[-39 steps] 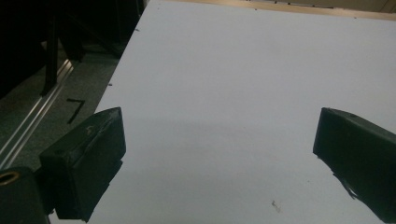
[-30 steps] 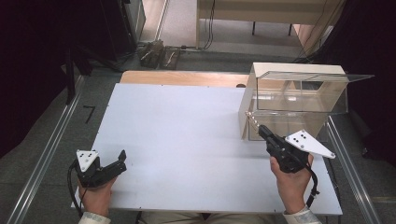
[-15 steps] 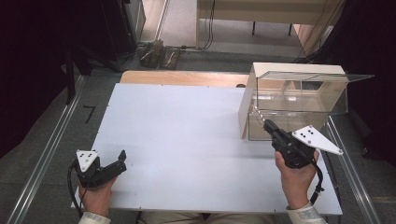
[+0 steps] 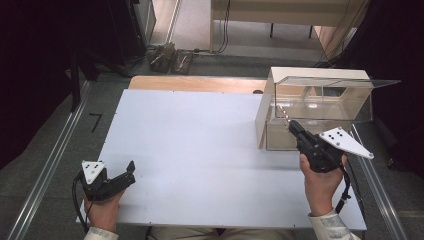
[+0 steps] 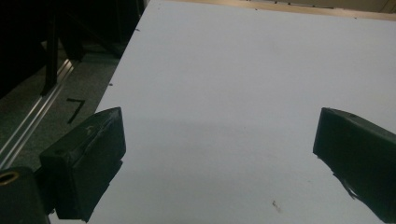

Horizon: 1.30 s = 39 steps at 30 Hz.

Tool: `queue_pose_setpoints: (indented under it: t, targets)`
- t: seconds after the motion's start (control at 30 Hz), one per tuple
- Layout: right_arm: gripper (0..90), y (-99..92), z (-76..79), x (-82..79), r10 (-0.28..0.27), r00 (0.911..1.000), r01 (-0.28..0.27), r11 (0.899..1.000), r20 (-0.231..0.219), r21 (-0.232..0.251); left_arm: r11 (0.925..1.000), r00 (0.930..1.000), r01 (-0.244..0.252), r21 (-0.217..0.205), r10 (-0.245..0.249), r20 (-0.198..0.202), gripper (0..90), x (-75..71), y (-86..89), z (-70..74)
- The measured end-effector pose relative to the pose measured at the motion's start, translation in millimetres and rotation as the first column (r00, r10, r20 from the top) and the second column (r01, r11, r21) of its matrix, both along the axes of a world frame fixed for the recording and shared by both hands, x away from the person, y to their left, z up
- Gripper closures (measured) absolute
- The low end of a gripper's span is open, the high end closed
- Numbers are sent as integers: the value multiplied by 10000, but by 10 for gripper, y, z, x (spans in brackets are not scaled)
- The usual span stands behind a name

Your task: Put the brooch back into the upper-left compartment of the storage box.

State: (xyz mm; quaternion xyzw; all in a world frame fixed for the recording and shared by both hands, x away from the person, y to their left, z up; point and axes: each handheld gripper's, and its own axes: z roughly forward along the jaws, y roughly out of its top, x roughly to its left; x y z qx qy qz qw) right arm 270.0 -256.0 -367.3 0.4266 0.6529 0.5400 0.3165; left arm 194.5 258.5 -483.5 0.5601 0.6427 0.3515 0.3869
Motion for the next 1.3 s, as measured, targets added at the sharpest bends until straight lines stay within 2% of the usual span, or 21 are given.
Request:
queue_pose_setpoints:
  t: [0.27, 0.73, 1.3]
  targets:
    - [875, -85, 83, 121, -284, 9996, 284, 9995, -3, 165, 10000, 10000, 26, -5, -26, -4, 17, 5, 0, -3]
    - [875, -128, 154, 312, -550, 9985, 549, 9980, 13, 311, 10000, 10000, 18, -51, -19, -14, 16, 10, 0, -6]
    - [875, -190, 76, 524, -1031, 9938, 1040, 9944, -407, 195, 10000, 10000, 17, -35, -18, -82, 17, 8, 4, -7]
